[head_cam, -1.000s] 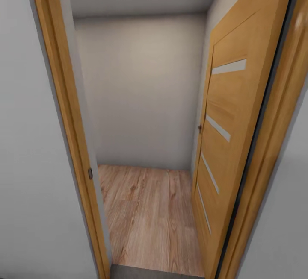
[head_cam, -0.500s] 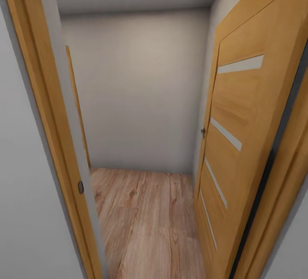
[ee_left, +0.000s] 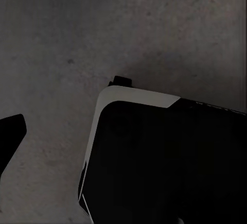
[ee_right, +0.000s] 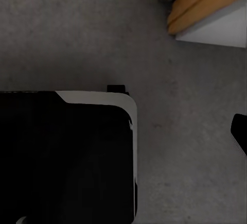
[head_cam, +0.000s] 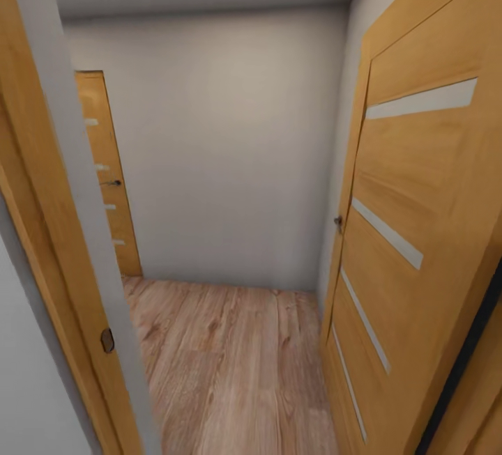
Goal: Move the two storage containers from the living room to the garage. In the garage, place one container on the floor and stack the other container on top of it (either order is fine).
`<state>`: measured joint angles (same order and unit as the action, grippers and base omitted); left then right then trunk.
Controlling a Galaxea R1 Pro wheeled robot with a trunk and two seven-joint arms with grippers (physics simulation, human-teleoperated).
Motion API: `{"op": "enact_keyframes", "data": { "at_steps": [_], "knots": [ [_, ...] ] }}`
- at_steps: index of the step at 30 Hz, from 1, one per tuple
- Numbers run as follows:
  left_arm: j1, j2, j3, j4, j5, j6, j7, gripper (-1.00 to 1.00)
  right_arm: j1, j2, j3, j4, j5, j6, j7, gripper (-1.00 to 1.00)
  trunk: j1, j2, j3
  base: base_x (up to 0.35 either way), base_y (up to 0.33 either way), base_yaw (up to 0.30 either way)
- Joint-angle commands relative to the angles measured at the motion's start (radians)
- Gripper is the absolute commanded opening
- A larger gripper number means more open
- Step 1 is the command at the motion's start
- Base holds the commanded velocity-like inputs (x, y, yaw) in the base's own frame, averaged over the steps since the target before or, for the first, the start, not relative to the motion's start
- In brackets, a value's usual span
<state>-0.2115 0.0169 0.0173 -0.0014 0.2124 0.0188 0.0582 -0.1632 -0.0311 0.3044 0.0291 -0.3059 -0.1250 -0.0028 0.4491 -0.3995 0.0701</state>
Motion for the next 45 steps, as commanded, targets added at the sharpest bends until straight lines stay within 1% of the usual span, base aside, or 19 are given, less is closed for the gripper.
{"op": "enact_keyframes", "data": {
  "at_steps": [1,12,26,38,45],
  "knots": [
    [0.000,0.000,0.002,0.000,0.006,0.002,0.001,1.00,-0.001,0.000,0.008,0.003,-0.008,-0.005,0.000,1.00,0.001,-0.001,0.000,0.318,0.000,0.000],
    [0.000,0.000,0.001,0.000,0.005,0.001,0.001,1.00,-0.001,0.000,0.008,0.003,-0.008,-0.005,0.000,1.00,0.001,-0.001,0.000,0.318,-0.018,0.000],
    [0.000,0.000,0.001,0.000,0.006,0.000,0.001,1.00,-0.001,0.000,0.008,0.003,-0.008,-0.005,0.000,1.00,0.001,-0.001,0.000,0.298,-0.114,0.000],
    [0.000,0.000,0.001,0.000,0.008,-0.002,0.002,1.00,-0.001,0.000,0.008,0.003,-0.008,-0.005,0.000,1.00,0.001,-0.001,0.000,0.054,-0.012,0.000],
    [0.000,-0.001,0.001,0.000,0.008,-0.002,0.002,1.00,-0.001,0.000,0.008,0.003,-0.008,-0.005,0.000,1.00,0.001,-0.001,0.000,0.000,0.071,0.000]
  ]
}}
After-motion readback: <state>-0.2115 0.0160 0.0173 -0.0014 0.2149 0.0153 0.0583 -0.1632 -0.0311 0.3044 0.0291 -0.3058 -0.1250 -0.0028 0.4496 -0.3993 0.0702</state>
